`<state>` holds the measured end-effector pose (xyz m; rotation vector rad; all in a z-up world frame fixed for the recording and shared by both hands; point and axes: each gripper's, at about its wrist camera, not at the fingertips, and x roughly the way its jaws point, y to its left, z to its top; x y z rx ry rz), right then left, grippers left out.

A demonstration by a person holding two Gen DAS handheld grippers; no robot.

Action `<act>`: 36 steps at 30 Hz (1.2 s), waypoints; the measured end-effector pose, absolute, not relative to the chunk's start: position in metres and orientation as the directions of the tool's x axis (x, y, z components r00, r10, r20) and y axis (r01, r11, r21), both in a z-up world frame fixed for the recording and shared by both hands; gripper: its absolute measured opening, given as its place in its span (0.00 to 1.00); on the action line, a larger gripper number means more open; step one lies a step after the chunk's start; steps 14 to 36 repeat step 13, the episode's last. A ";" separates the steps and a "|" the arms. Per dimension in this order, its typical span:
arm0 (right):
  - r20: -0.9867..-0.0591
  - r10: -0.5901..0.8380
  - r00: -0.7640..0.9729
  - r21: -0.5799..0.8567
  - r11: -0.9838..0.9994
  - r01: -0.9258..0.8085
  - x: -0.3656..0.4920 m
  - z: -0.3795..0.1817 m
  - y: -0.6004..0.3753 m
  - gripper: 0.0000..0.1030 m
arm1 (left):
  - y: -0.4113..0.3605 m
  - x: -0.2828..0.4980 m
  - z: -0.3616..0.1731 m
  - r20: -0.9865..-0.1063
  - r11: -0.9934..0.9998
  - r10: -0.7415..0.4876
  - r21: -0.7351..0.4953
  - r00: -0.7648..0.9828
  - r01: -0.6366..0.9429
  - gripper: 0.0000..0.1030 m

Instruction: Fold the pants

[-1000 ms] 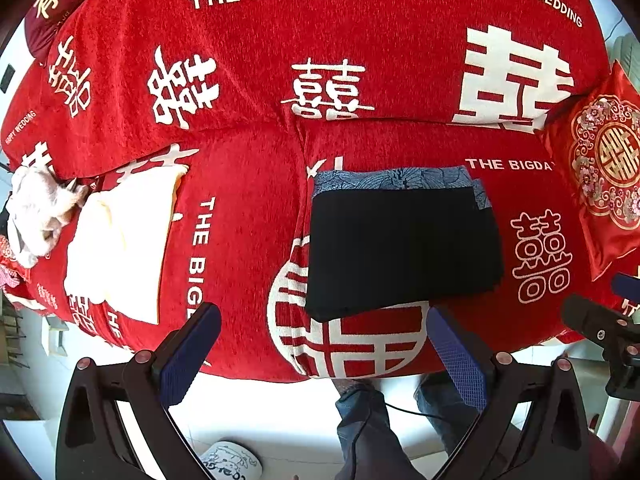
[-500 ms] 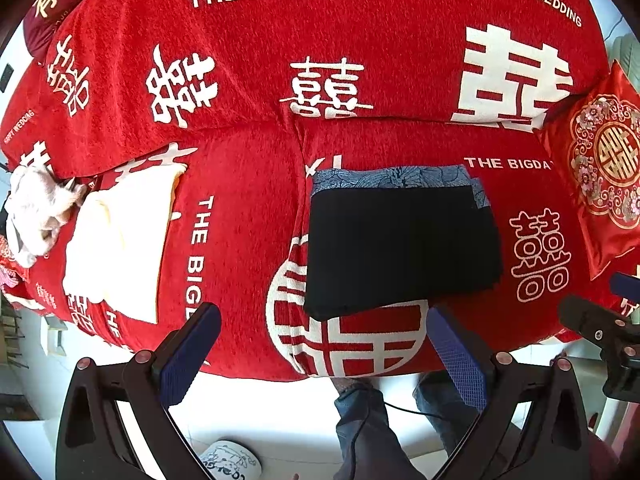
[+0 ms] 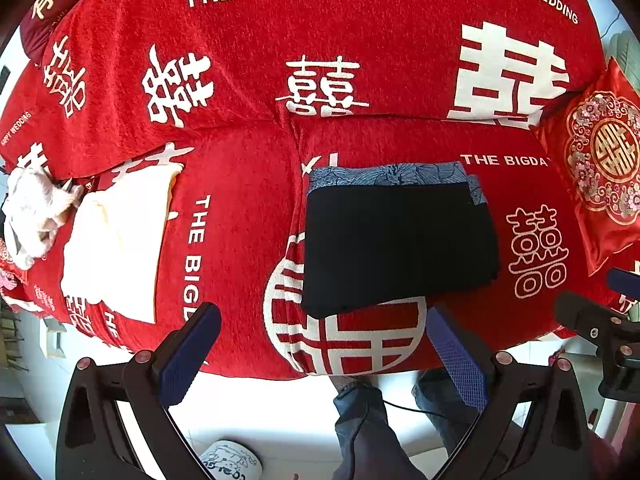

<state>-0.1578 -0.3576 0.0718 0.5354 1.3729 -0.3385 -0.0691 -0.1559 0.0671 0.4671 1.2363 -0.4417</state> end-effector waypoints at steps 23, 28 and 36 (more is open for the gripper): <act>-0.981 0.077 0.177 0.161 0.835 0.526 -0.158 0.071 -0.356 1.00 | -0.155 -0.068 0.072 -0.956 0.820 -0.102 0.076 0.275 0.568 1.00; -0.981 0.077 0.177 0.161 0.835 0.526 -0.158 0.071 -0.356 1.00 | -0.155 -0.068 0.072 -0.956 0.820 -0.102 0.076 0.275 0.568 1.00; -0.981 0.077 0.177 0.161 0.835 0.526 -0.158 0.071 -0.356 1.00 | -0.155 -0.068 0.072 -0.956 0.820 -0.102 0.076 0.275 0.568 1.00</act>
